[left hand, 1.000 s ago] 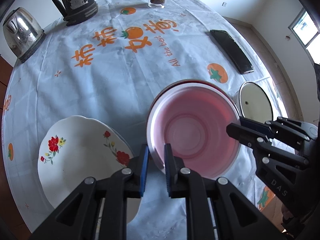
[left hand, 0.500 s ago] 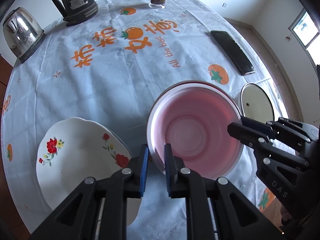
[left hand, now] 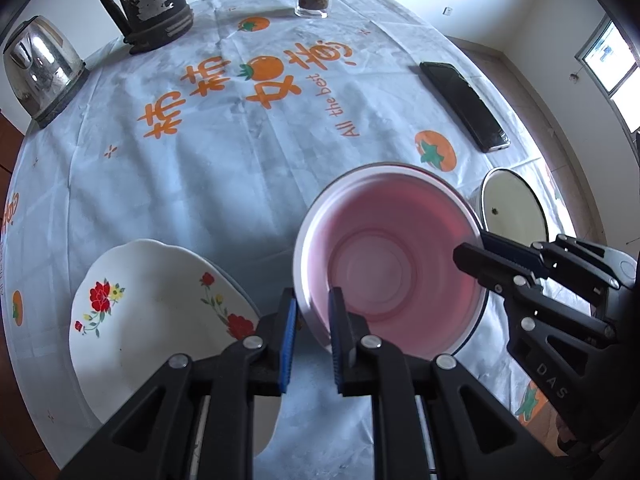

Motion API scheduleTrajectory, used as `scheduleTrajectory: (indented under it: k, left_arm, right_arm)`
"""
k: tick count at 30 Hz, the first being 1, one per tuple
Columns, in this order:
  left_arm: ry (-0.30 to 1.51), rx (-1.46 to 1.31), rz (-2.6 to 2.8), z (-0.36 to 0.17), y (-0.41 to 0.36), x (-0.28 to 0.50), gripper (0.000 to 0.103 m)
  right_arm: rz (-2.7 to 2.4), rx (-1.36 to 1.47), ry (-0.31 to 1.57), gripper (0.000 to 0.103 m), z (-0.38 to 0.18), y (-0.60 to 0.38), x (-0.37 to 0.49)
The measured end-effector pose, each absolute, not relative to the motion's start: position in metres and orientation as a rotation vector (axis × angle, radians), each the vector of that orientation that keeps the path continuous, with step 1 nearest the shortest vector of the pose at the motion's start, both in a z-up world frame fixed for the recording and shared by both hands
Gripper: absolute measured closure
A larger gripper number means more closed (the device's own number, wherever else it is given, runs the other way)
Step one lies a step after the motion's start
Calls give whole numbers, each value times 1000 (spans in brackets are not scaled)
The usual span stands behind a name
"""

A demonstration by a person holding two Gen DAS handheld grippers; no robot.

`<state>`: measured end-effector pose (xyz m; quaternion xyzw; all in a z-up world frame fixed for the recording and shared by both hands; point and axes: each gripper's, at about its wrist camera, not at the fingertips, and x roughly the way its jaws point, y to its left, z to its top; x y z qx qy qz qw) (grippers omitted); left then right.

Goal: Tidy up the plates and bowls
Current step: 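Lower the pink bowl into the steel bowl with both grippers, then open the left gripper and withdraw while the right gripper releases the pink bowl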

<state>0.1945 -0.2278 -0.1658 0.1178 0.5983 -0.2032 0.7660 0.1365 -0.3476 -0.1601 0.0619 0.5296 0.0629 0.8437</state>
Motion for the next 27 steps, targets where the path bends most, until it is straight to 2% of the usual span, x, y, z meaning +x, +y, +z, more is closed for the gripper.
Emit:
scheduleTrajectory:
  k: [8, 12, 14, 16, 19, 27]
  left_arm:
    - [1300, 253, -440, -165, -228, 194, 89]
    - [1295, 252, -435, -165, -227, 195, 82]
    - [1289, 254, -427, -164, -227, 196, 73]
    - [1279, 252, -411, -162, -225, 197, 54]
    - [1267, 243, -396, -160, -222, 199, 49]
    - [1252, 253, -391, -157, -222, 195, 44]
  right_arm:
    - [129, 136, 1112, 89, -161, -348, 136]
    - [129, 152, 1103, 89, -160, -351, 136]
    - [130, 150, 1102, 89, -161, -351, 136]
    - [129, 152, 1101, 89, -160, -351, 136]
    - [129, 151, 1102, 89, -160, -350, 136]
    - [171, 173, 1088, 68, -157, -348, 132]
